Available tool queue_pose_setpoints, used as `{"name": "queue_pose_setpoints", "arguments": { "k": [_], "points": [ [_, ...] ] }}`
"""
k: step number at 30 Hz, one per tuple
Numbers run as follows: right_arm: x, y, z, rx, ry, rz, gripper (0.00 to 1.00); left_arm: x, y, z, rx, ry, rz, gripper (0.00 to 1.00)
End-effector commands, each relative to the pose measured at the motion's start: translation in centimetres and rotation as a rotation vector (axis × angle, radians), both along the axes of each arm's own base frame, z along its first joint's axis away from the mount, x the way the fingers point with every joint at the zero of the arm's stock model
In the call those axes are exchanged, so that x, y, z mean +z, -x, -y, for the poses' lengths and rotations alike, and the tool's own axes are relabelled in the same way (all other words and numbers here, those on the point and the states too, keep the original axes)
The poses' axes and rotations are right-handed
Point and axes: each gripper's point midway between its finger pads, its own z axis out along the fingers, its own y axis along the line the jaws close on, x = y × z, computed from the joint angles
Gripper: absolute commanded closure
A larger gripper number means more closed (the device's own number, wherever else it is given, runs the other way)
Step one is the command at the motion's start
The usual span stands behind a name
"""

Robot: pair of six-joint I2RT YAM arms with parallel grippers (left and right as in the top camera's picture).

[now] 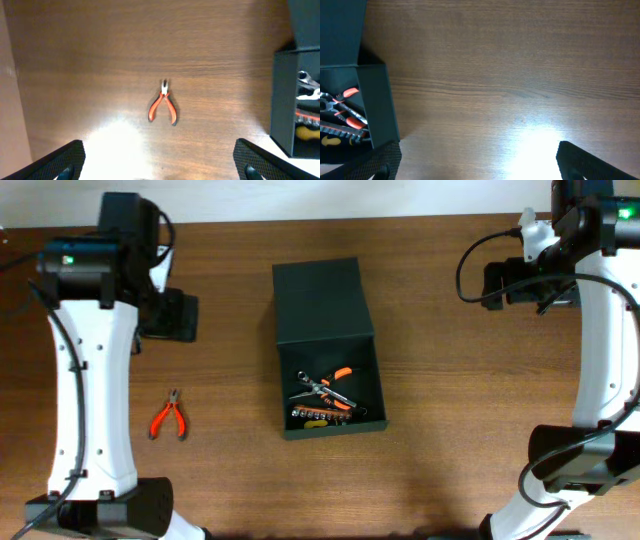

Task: Pack container

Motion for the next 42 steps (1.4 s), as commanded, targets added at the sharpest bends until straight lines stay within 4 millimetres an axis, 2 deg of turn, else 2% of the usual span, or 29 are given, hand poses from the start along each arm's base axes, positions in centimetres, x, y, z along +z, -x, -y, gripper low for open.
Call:
{"name": "queue_pose_setpoints", "arguments": {
  "k": [1,4,7,8,10,11,13,14,17,19,25,37,42],
  "points": [
    [0.1,0.0,0.1,0.004,-0.003,0.005,0.01,-1.8,0.9,-0.6,0.117,0.015,-0.038,0.02],
    [0.1,0.0,0.1,0.007,-0.003,0.002,0.01,-4.3,1.4,-0.7,0.151,0.016,-0.07,0.01],
    [0.0,0.1,0.0,0.007,-0.003,0.0,0.01,-8.0,2.8,-0.7,0.156,0.015,-0.095,0.0],
    [0.0,0.1,0.0,0.007,-0.003,-0.003,0.01,-10.4,3.9,-0.7,0.156,0.015,-0.1,0.01],
    [0.0,0.2,0.0,0.007,-0.003,-0.004,0.01,-12.5,4.5,-0.7,0.156,0.021,-0.086,0.01],
    [0.0,0.2,0.0,0.007,-0.003,-0.005,0.01,-14.8,5.0,-0.5,0.153,0.035,-0.072,0.01],
    [0.0,0.4,0.0,0.007,-0.004,-0.011,0.01,-17.2,5.4,0.1,0.147,0.067,-0.079,0.01],
    [-0.1,0.5,0.0,0.007,-0.005,-0.017,0.01,-19.7,5.9,0.5,0.149,0.105,-0.093,0.01],
    [-0.1,0.6,0.0,0.007,-0.005,-0.023,0.01,-22.2,6.3,0.4,0.182,0.176,-0.099,0.01],
    [-0.1,0.7,0.0,0.007,-0.006,-0.027,0.01,-23.4,6.5,-1.0,0.243,0.196,-0.093,0.01],
    [-0.1,0.8,0.0,0.007,-0.006,-0.03,0.01,-24.2,6.3,-3.4,0.325,0.199,-0.083,0.01],
    [-0.1,1.0,0.0,0.007,-0.007,-0.037,0.01,-26.3,5.2,-3.4,0.354,0.214,-0.086,0.01],
    [-0.2,1.0,-0.1,0.007,-0.007,-0.038,0.01,-27.4,5.4,-3.4,0.356,0.214,-0.114,0.01]
  ]
}}
